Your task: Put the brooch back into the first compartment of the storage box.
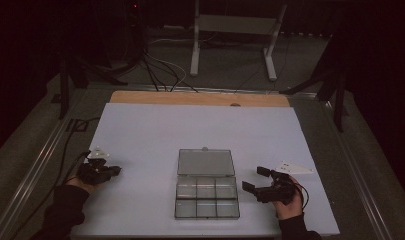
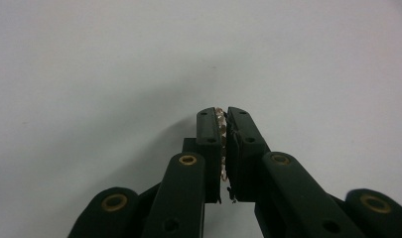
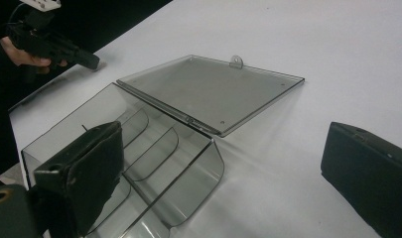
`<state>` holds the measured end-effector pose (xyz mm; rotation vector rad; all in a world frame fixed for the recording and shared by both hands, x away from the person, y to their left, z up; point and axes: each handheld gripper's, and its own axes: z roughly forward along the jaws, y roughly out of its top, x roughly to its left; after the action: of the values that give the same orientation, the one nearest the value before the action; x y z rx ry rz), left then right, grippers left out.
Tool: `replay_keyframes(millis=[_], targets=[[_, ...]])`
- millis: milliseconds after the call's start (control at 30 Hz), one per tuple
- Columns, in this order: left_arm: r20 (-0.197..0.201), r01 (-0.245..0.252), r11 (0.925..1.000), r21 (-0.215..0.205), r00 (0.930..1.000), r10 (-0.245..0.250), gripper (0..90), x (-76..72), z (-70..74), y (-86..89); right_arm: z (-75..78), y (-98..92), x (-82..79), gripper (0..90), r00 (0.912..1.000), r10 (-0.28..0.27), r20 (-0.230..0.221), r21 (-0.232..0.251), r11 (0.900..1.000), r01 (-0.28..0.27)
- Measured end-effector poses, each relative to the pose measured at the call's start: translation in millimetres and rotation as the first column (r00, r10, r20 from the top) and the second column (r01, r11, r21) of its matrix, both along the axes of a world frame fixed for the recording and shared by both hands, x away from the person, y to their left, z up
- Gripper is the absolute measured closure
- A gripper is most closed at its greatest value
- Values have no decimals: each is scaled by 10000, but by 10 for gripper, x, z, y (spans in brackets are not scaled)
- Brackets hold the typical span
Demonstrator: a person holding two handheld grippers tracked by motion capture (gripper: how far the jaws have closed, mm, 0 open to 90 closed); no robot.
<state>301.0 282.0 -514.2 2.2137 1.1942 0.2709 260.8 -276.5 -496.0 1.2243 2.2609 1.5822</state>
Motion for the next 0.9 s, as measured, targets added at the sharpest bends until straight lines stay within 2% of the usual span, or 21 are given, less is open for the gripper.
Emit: replay_keyframes(millis=[200,300,367,433,700,767,900], targets=[[-88,33,9999,-117,10000,-34,867,2,2,-13,-1,6,-1,31,10000,14,-2,-1,10000,-14],[-23,203,9997,-130,9998,-203,867,-7,27,-39,-1,5,1,31,10000,5,10,13,10000,-5],[-68,290,9984,-491,9995,-294,866,-8,35,-41,-1,7,-1,31,10000,12,-3,3,10000,-12],[-80,331,9980,-539,9994,-336,866,-8,36,-47,1,7,-1,31,10000,13,20,4,10000,-13],[-113,555,9977,-384,9984,-559,866,-16,54,-103,1,5,0,31,10000,10,13,27,10000,-10],[-144,648,9965,-527,9977,-657,865,-18,55,-114,1,6,0,31,10000,17,28,11,10000,-17],[-167,822,9951,-542,9964,-832,866,-23,63,-142,1,4,-1,31,10000,12,27,13,10000,-12]])
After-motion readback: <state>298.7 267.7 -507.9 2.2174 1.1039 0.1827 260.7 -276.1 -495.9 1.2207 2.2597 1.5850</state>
